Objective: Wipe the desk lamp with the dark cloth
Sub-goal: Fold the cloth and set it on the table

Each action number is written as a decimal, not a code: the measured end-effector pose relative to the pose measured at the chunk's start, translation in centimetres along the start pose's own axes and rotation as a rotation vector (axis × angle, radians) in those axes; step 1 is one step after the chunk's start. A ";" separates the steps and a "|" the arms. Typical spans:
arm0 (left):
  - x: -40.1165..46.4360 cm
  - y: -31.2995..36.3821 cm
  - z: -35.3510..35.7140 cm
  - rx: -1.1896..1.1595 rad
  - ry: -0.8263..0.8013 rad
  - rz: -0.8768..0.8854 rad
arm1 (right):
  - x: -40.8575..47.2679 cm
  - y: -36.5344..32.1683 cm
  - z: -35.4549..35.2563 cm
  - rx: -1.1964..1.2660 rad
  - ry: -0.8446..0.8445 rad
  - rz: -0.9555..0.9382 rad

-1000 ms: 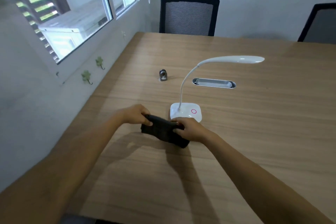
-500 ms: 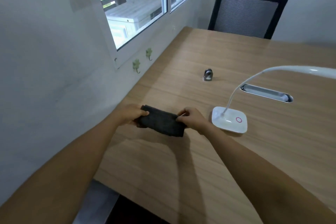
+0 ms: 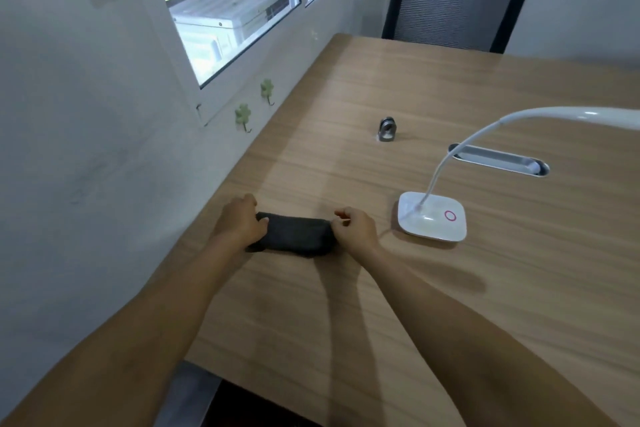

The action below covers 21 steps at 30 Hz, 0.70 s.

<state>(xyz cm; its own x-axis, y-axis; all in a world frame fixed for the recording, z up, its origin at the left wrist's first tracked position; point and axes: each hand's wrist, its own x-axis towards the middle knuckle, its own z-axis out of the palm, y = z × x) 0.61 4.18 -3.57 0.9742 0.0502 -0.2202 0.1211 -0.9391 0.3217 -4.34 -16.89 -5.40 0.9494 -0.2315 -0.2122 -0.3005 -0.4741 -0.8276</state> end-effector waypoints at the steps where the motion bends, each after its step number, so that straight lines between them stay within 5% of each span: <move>1: 0.2 0.7 0.2 0.039 0.010 0.051 | -0.6 0.4 -0.7 -0.004 0.039 -0.028; 5: 0.5 5.9 2.0 0.052 0.010 0.278 | -2.9 3.6 -5.0 -0.041 0.248 -0.100; 10: -2.1 15.2 6.2 0.065 -0.147 0.590 | -3.0 9.6 -14.0 -0.043 0.546 0.036; 14: -4.4 16.1 8.3 0.144 -0.168 0.765 | 0.1 10.0 -16.3 -0.212 0.316 0.103; 21: -6.4 17.7 11.4 0.315 -0.169 0.897 | 3.5 11.2 -18.8 -0.740 -0.154 -0.057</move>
<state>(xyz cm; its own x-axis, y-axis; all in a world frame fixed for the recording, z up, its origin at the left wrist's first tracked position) -5.66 -16.60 -7.02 0.6363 -0.7566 -0.1503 -0.7354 -0.6539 0.1780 -6.15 -39.02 -5.63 0.9511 -0.0939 -0.2942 -0.1816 -0.9407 -0.2866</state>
